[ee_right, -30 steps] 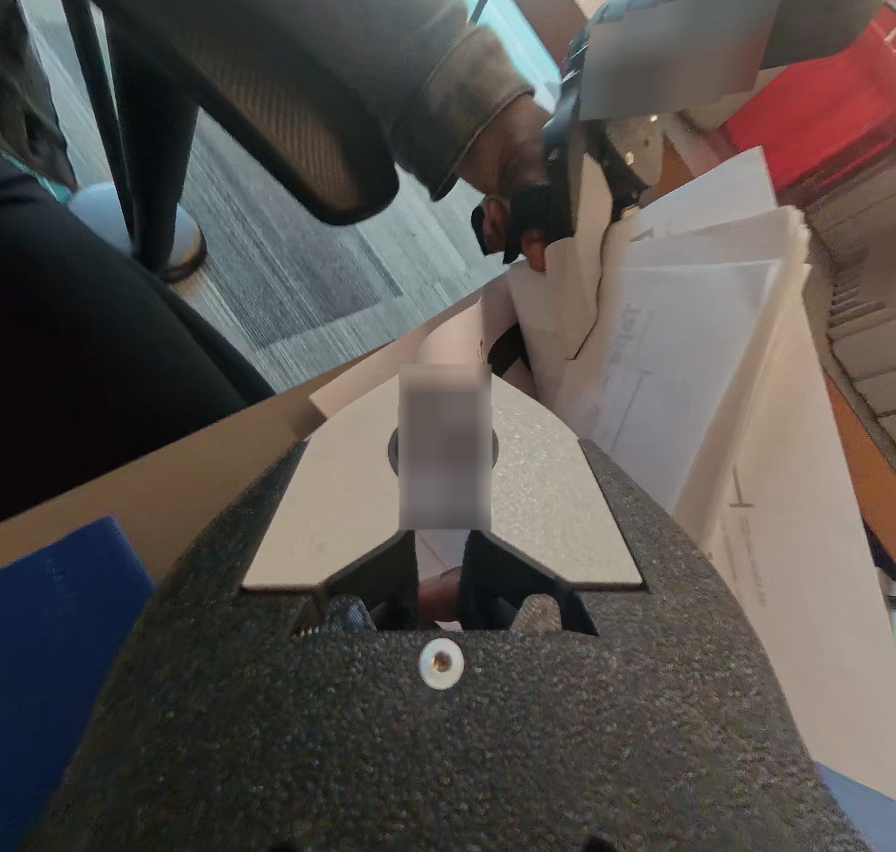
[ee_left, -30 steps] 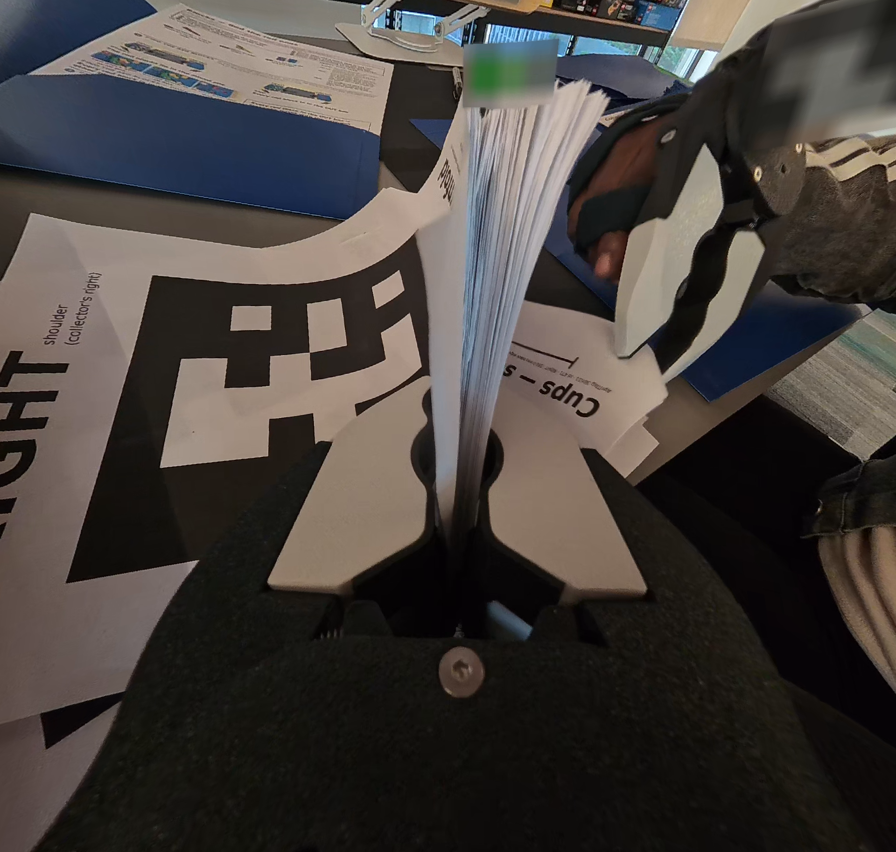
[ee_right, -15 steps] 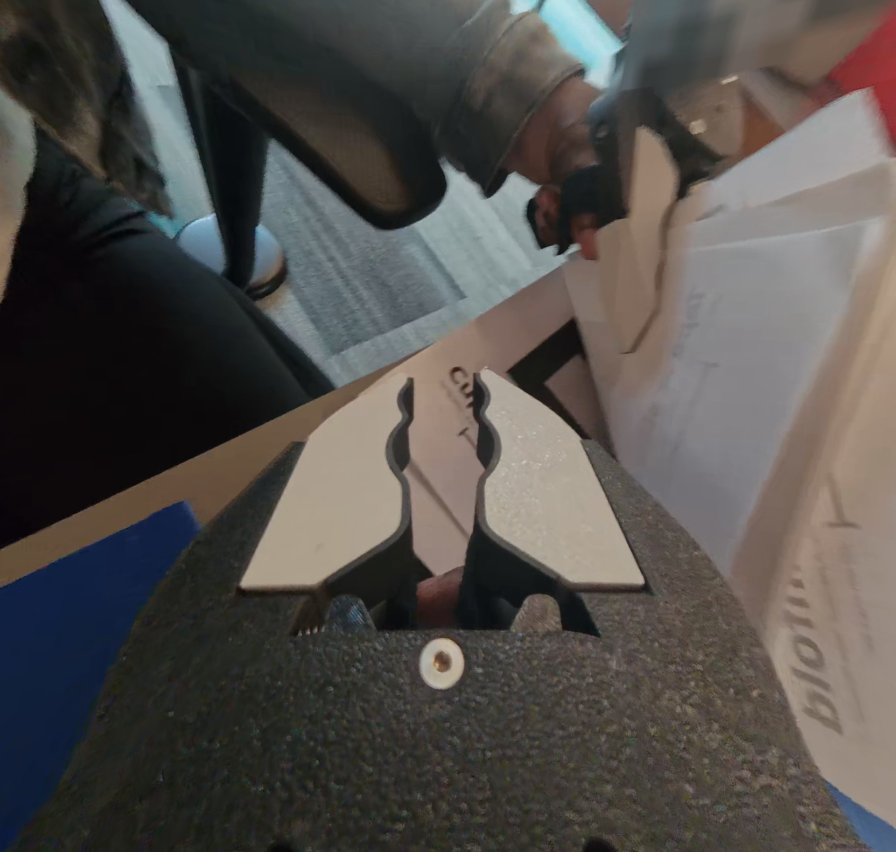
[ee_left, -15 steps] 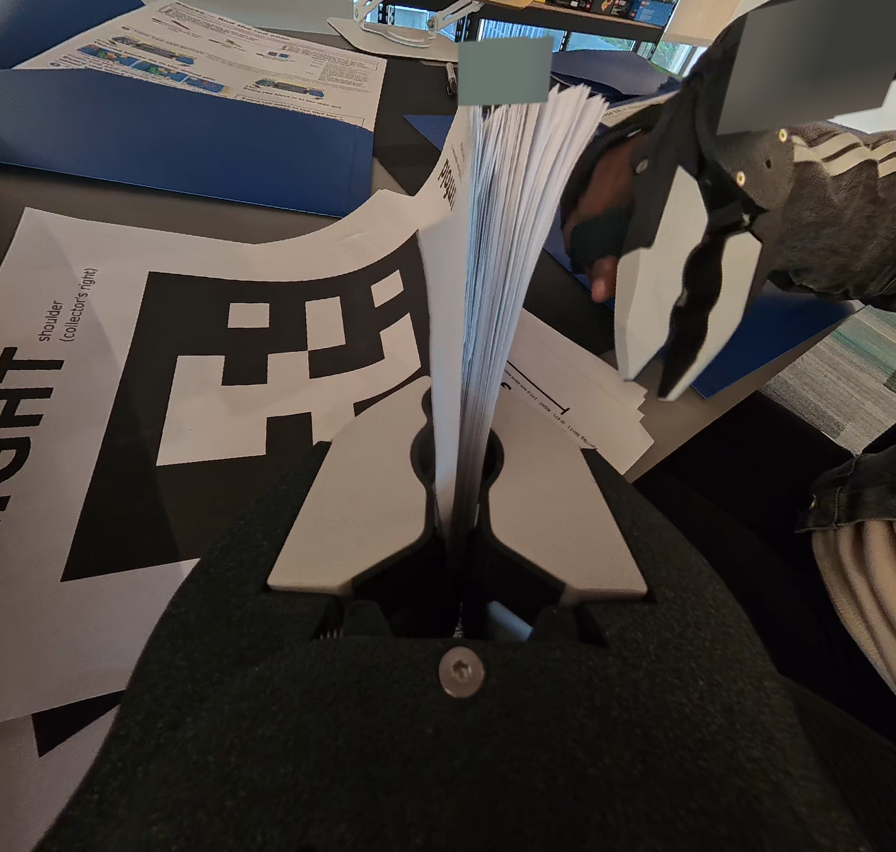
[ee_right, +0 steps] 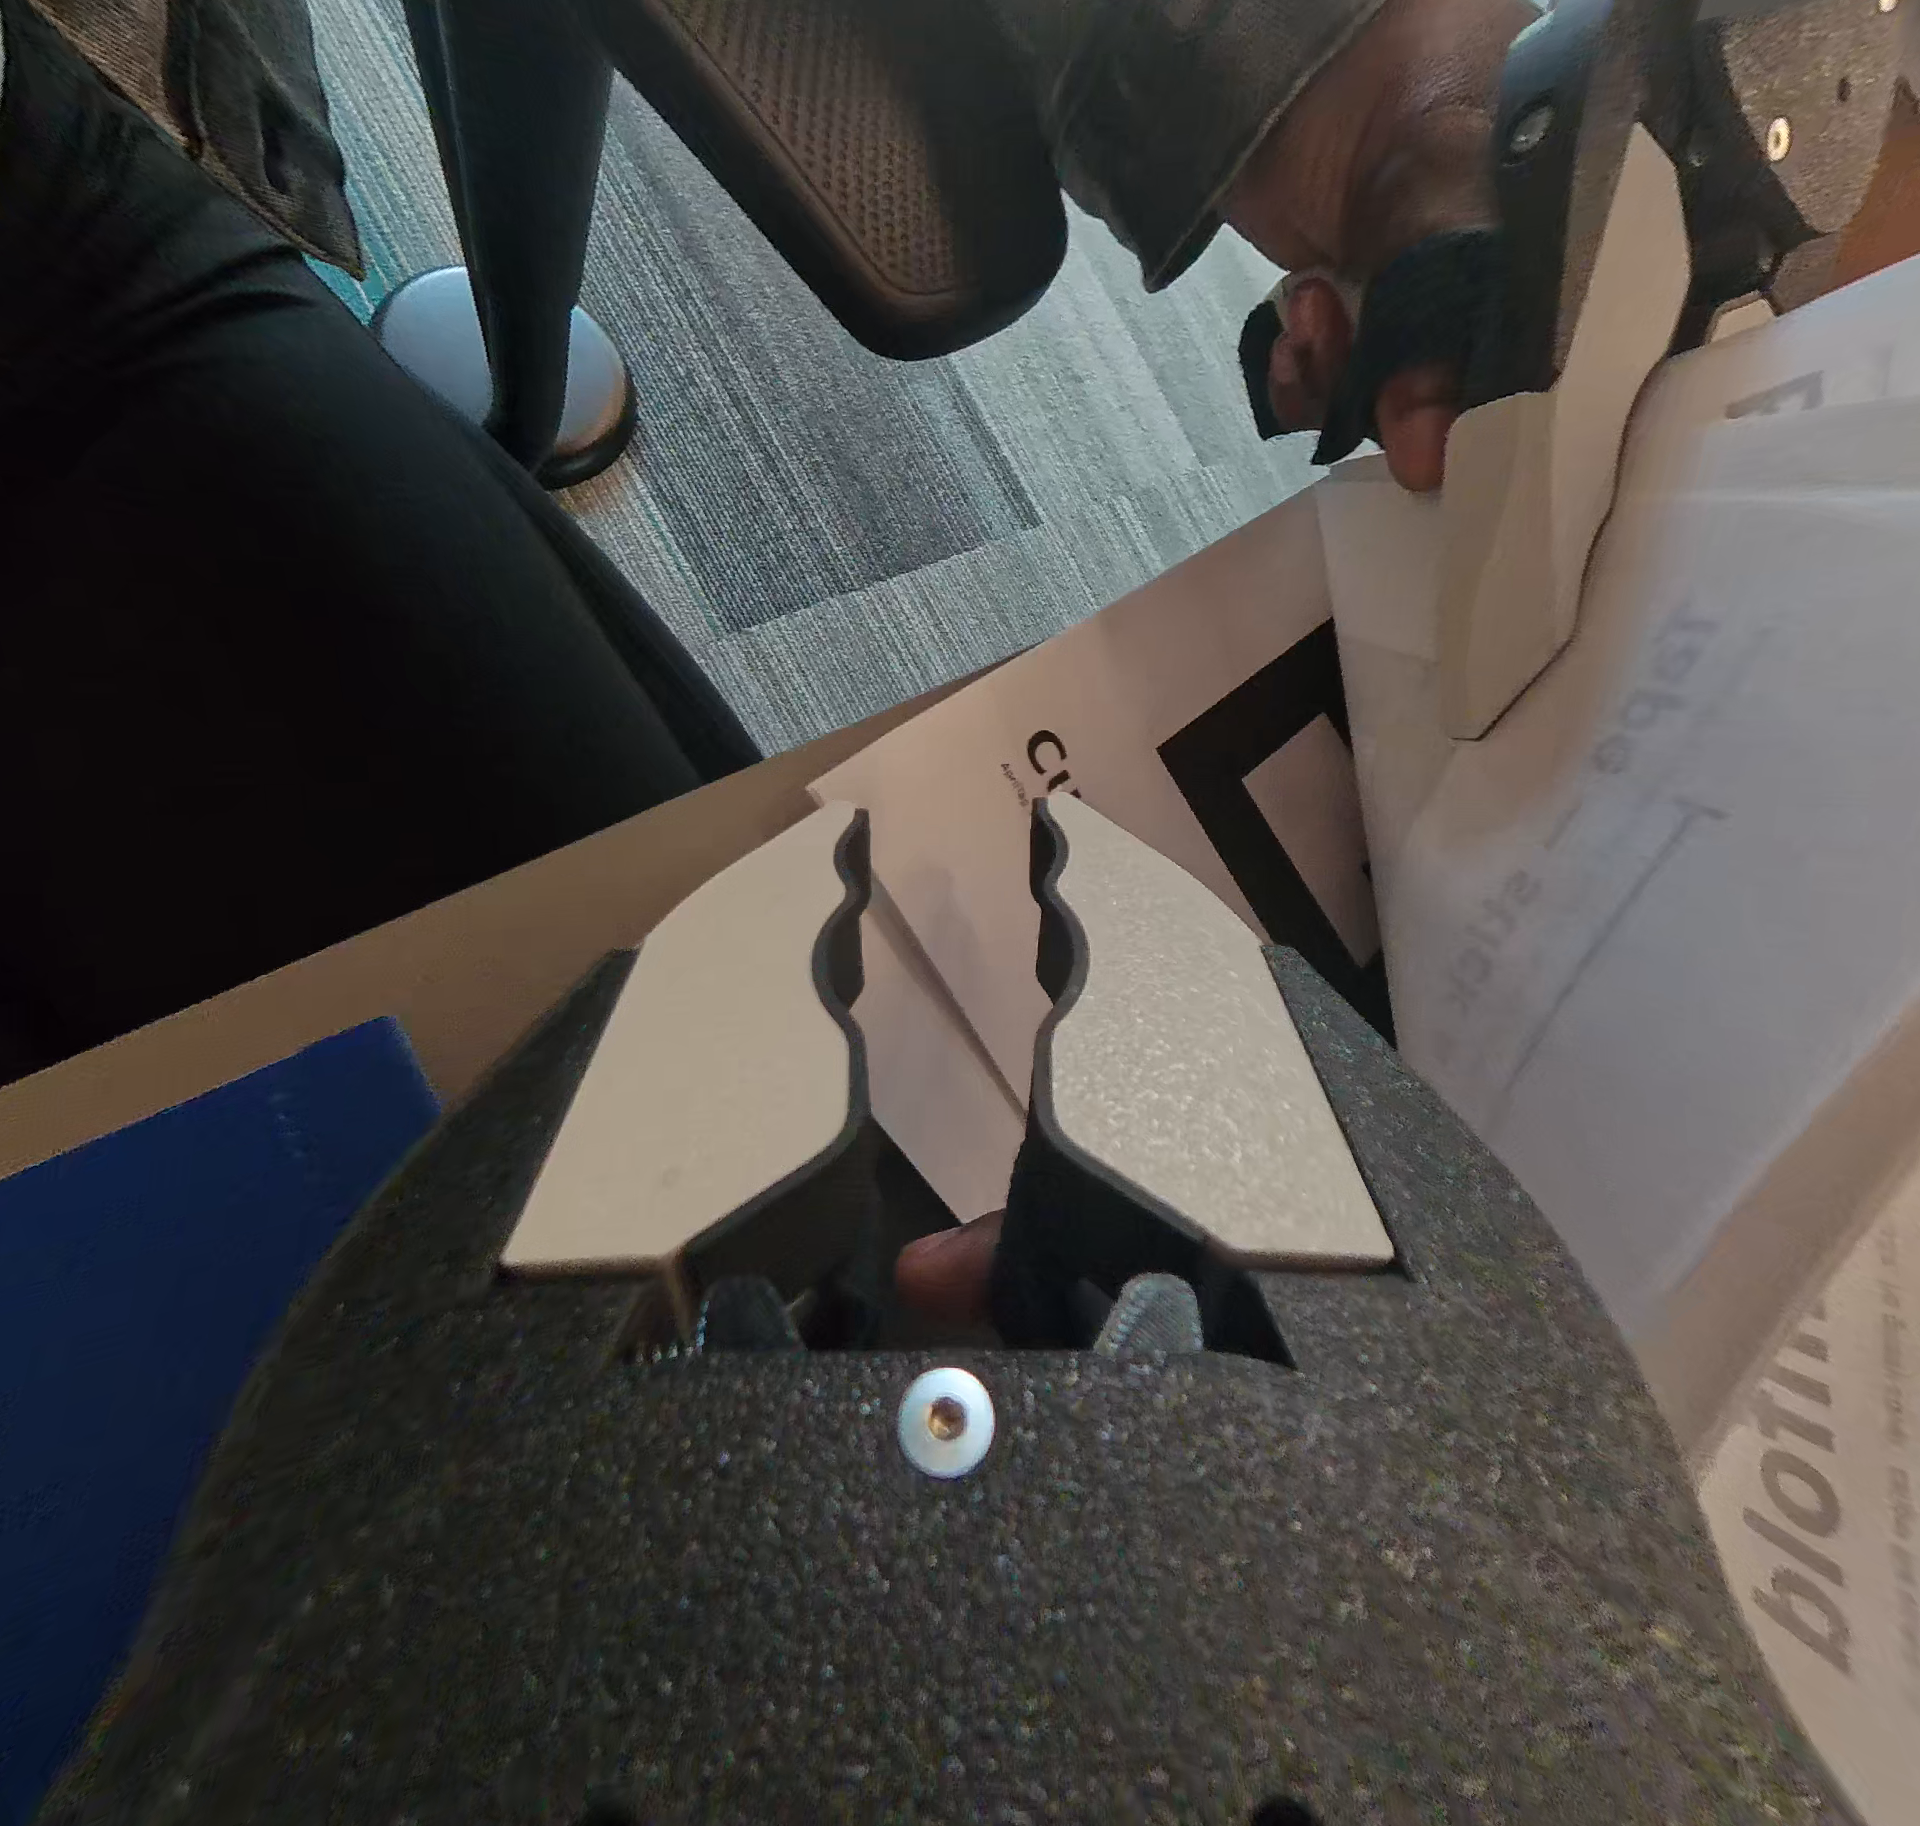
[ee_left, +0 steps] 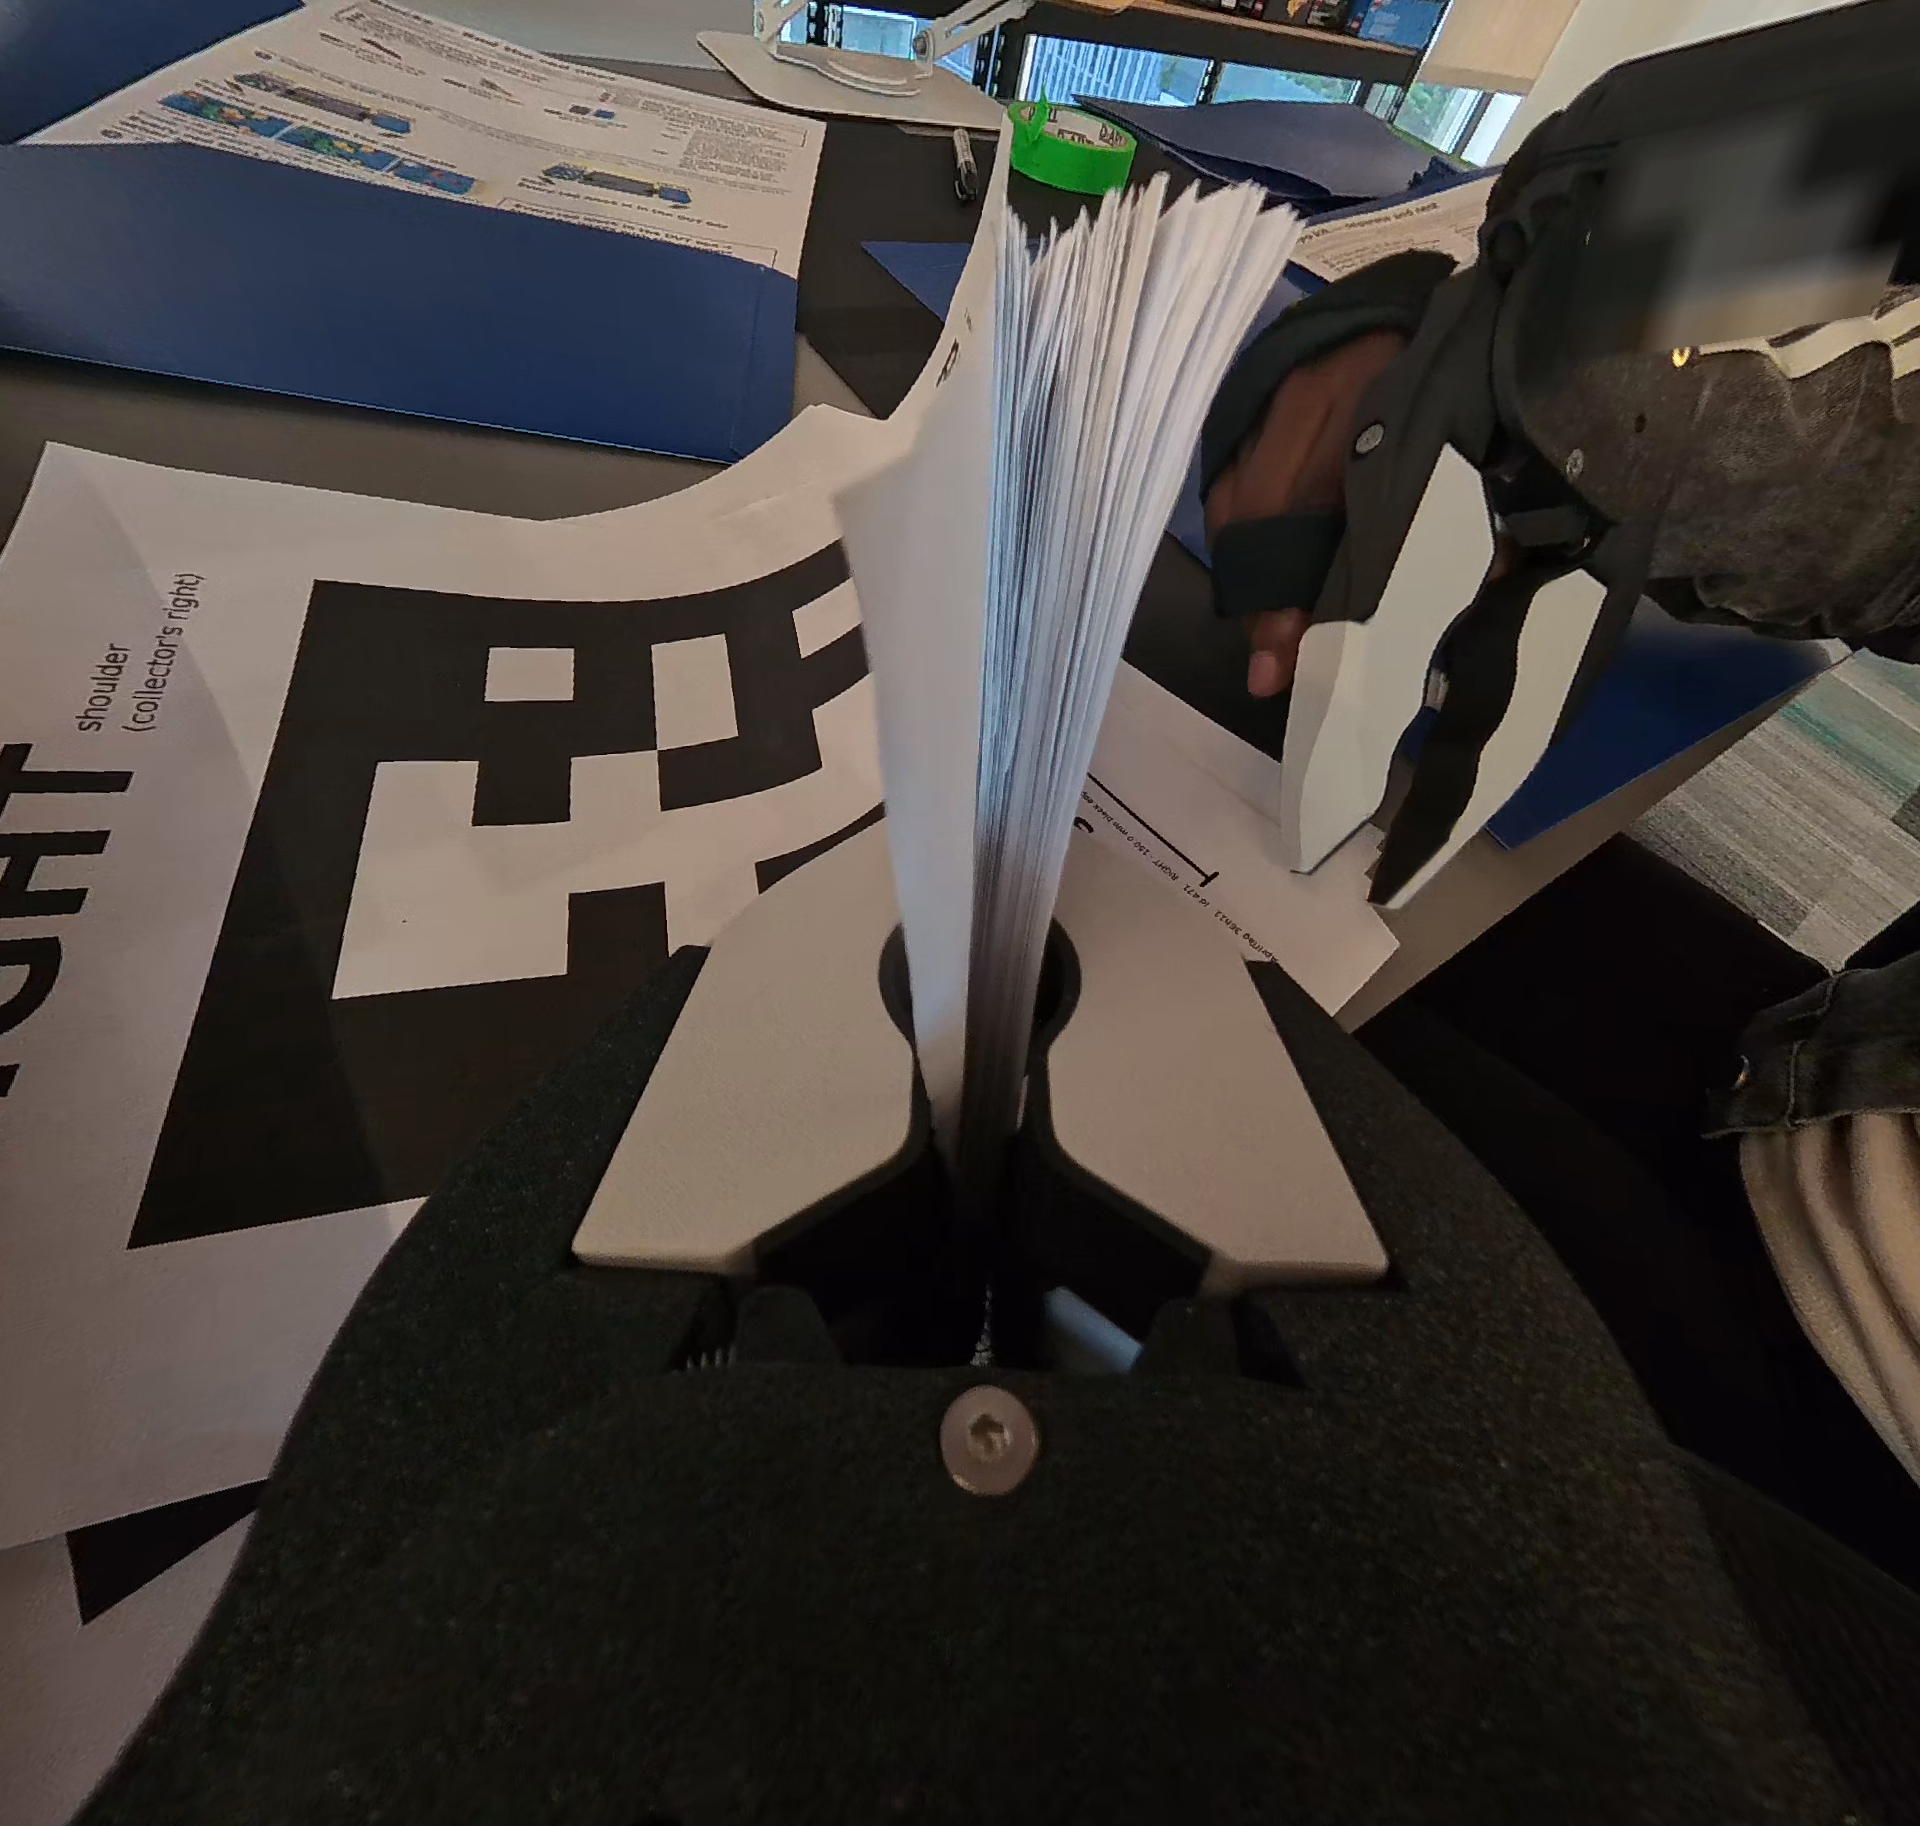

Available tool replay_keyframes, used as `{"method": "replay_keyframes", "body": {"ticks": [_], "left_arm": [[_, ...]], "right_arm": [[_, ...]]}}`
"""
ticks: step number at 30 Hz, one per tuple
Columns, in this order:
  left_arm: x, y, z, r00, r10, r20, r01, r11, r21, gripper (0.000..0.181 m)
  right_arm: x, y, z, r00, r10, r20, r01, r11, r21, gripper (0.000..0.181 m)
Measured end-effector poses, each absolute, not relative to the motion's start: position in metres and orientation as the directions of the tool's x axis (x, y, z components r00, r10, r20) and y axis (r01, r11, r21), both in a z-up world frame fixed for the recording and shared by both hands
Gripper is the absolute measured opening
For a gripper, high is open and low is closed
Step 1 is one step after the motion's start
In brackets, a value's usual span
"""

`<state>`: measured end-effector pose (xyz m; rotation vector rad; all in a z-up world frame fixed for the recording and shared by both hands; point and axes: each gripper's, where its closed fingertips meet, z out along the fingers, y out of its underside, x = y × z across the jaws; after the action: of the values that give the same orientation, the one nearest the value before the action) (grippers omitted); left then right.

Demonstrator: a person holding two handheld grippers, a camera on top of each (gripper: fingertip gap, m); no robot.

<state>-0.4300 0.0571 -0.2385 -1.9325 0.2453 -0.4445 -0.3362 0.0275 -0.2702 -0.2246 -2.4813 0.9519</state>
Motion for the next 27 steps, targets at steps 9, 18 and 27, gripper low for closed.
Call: {"method": "replay_keyframes", "body": {"ticks": [9,18,27], "left_arm": [[-0.430,0.057,-0.239,0.908,-0.369,0.197,0.037,-0.397,-0.917,0.014],[-0.430,0.057,-0.238,0.907,-0.369,0.204,0.046,-0.396,-0.917,0.014],[-0.430,0.056,-0.238,0.906,-0.372,0.202,0.042,-0.397,-0.917,0.014]], "right_arm": [[-0.357,0.017,-0.262,-0.730,0.599,0.328,0.234,0.671,-0.704,0.046],[-0.343,0.029,-0.272,-0.488,0.805,0.337,0.447,0.562,-0.696,0.051],[-0.348,0.029,-0.253,-0.493,0.791,0.363,0.383,0.572,-0.725,0.041]]}}
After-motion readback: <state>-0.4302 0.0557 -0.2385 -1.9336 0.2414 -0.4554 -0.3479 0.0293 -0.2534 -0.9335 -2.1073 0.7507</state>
